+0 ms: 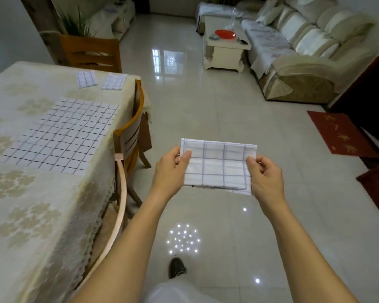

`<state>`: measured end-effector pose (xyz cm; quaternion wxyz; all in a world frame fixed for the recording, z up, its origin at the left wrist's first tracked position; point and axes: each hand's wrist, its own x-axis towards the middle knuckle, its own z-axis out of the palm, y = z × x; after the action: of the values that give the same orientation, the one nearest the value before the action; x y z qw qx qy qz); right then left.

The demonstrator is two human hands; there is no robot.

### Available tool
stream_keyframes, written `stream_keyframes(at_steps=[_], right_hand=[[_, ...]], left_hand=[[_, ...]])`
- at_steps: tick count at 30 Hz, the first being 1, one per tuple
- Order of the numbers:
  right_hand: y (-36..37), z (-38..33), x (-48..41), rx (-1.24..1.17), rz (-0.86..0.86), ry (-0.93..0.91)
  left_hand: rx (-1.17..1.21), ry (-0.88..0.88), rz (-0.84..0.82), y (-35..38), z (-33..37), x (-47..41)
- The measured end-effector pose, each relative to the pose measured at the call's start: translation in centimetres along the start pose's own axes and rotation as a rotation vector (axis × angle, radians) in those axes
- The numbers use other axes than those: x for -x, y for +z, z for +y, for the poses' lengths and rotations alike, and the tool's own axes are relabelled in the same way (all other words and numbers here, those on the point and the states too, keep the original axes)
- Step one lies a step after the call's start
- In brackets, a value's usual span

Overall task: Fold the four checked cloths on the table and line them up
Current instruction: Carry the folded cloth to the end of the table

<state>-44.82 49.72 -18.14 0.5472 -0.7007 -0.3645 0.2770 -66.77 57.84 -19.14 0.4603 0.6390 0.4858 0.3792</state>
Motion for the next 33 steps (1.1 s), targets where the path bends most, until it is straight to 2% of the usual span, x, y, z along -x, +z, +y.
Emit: stream_keyframes(at_steps=[5, 18, 24, 28, 33], right_hand=[[2.7, -2.3, -8.6, -0.003, -0.025, -0.010], [12.5, -0.5, -28.5, -0.022, -0.347, -0.022], [15.5, -2.8, -39.9, -0.094, -0.498, -0.070], [15.6, -5.1, -47.0, -0.154, -0.619, -0.039], [16.9, -4.9, -53.4, -0.171, -0.687, -0.018]], left_hand=[[0.024, -0.005, 0.067, 0.6, 0.6, -8.4], [-0.060, -0.068, 0.331, 1.0, -1.6, -23.6], [-0.015, -0.092, 0.491, 3.6, 1.1, -32.4], [0.025, -0.067, 0.498, 5.4, 3.9, -38.2], [0.052, -0.093, 0.533, 7.3, 3.7, -44.0]])
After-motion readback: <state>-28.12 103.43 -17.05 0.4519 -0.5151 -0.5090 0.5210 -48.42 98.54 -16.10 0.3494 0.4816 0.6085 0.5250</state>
